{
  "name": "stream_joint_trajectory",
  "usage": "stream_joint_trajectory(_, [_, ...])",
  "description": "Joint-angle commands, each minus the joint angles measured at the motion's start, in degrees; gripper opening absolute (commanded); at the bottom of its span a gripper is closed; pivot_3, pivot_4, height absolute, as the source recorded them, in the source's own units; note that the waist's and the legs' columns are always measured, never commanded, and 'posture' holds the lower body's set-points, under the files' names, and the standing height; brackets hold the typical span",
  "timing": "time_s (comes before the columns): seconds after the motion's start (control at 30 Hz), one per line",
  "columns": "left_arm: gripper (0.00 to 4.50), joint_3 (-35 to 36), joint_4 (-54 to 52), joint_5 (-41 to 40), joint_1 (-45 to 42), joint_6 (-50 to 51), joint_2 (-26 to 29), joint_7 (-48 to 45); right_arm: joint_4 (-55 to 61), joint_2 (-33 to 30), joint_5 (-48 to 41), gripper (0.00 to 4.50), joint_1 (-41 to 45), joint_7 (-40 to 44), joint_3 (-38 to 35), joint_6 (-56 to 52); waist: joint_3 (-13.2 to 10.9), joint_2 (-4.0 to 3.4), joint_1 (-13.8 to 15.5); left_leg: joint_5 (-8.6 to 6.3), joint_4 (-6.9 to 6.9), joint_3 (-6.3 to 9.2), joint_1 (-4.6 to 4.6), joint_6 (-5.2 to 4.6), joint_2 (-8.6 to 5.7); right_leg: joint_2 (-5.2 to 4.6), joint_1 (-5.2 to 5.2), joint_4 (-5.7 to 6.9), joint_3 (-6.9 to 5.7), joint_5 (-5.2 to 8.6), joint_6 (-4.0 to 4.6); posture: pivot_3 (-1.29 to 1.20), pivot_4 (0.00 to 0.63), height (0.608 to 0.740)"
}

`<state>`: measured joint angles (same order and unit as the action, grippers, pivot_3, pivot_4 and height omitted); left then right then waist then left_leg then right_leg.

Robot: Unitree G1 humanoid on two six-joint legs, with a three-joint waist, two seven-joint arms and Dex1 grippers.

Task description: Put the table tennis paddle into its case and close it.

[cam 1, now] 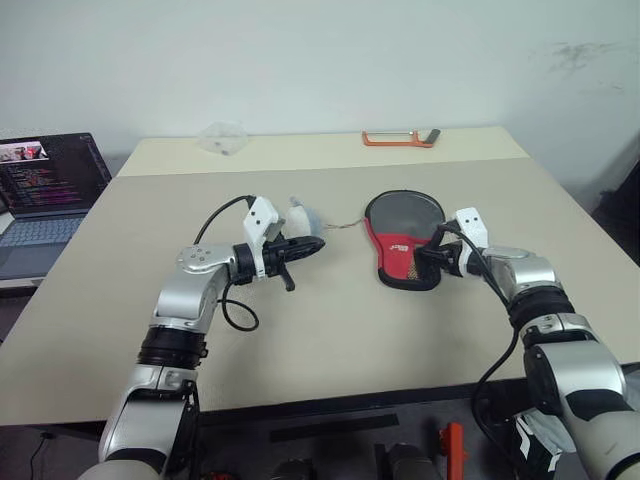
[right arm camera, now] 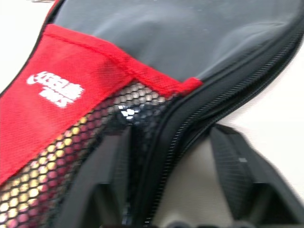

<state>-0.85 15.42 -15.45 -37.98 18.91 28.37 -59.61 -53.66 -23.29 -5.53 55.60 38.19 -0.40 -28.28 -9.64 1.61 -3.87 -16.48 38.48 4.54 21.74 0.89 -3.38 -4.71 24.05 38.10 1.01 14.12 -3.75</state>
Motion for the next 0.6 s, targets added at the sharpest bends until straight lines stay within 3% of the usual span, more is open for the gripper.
stream_joint_trajectory(0.03, [0.1, 0.3, -3.8, -0.89, 1.2, 0.09, 2.18, -1.4, -0.06, 2.05, 0.16, 1.24, -0.3, 2.81, 1.45, -2.48, 0.0, 0.0, -0.15, 0.0, 0.0, 0.01, 0.0, 0.0, 0.01, 0.01, 0.0, 0.0, 0.0, 0.0, 0.01, 0.0, 0.15, 0.74])
stream_joint_trajectory(0.17, [0.1, 0.33, -10.73, -4.85, 5.49, 3.66, 5.81, -6.91, 5.25, 3.93, -2.47, 0.09, -0.64, 5.36, 0.46, -4.57, 0.0, -0.01, -0.8, 0.0, -0.01, 0.0, 0.0, 0.01, 0.03, 0.02, 0.01, -0.01, 0.04, -0.01, 0.02, 0.0, 0.15, 0.74])
stream_joint_trajectory(0.37, [0.1, -1.05, -20.3, -9.79, 9.54, 8.95, 11.05, -13.54, 24.57, 5.86, -6.05, 0.04, -6.35, 8.03, 2.72, -14.63, -0.02, -0.03, -1.15, -0.01, -0.17, 0.02, 0.08, 0.01, 0.07, 0.01, 0.14, -0.07, 0.06, -0.01, 0.02, 0.0, 0.15, 0.74])
stream_joint_trajectory(0.6, [0.1, -2.13, -23.1, -12.1, 9.99, 11.17, 12.91, -15.7, 44.59, 7.68, -9.76, 0.04, -14.59, 7.08, 6.38, -25.08, -0.04, -0.06, -0.61, -0.01, -0.22, 0.06, 0.09, 0.01, 0.01, 0.01, 0.15, -0.12, 0.0, 0.0, 0.02, 0.0, 0.15, 0.74])
